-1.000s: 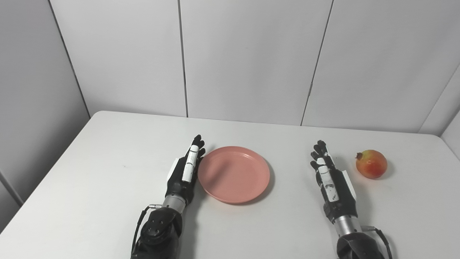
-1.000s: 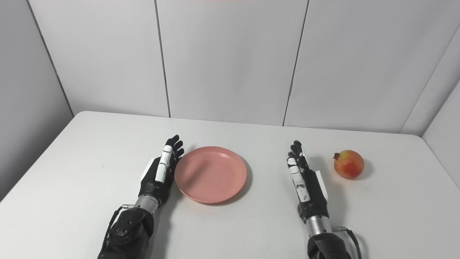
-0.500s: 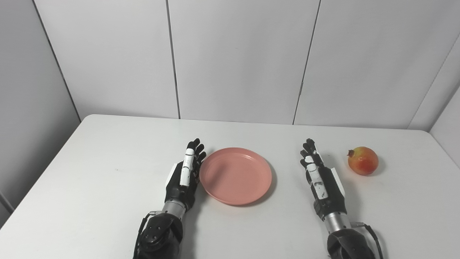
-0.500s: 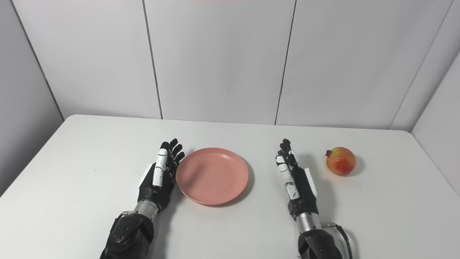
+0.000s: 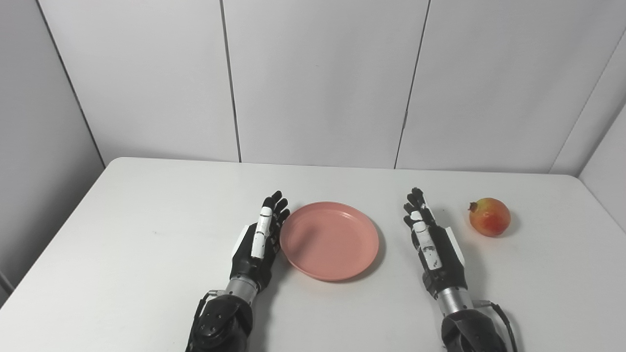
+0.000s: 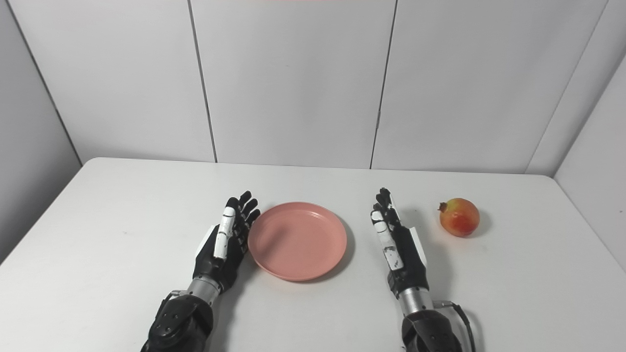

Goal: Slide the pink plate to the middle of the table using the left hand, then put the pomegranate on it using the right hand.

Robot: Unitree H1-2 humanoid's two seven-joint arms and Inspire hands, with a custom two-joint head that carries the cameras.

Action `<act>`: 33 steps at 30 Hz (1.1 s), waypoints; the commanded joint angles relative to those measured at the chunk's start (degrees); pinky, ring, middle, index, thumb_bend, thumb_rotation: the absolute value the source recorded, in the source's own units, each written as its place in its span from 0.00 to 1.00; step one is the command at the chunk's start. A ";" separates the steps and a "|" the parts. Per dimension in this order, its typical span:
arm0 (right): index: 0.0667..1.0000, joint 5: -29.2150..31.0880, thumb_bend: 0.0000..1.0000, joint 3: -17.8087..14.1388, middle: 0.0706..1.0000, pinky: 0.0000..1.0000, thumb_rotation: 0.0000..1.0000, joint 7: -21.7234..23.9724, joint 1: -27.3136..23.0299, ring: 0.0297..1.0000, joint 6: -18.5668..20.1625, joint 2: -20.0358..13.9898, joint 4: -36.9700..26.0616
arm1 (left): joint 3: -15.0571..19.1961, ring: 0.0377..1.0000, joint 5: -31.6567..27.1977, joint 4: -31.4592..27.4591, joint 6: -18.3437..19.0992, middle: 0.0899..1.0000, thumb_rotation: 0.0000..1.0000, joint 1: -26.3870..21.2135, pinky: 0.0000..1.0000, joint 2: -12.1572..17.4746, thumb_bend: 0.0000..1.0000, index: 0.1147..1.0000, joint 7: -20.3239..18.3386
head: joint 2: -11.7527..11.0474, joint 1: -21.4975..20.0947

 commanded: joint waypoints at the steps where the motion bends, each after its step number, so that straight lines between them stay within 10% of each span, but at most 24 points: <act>1: 1.00 0.60 0.68 0.21 1.00 1.00 0.87 0.33 0.05 1.00 0.37 0.59 -0.20 | -0.41 1.00 0.58 -0.24 -1.41 1.00 1.00 -0.85 1.00 -0.36 0.59 1.00 -0.90 | -0.05 0.01; 33: 1.00 -2.59 0.66 -0.54 1.00 1.00 0.89 -2.08 -2.21 0.99 -2.14 -0.73 -3.67 | 2.27 1.00 3.60 6.95 -8.41 1.00 1.00 -4.08 1.00 1.07 0.56 1.00 0.09 | -0.04 -0.23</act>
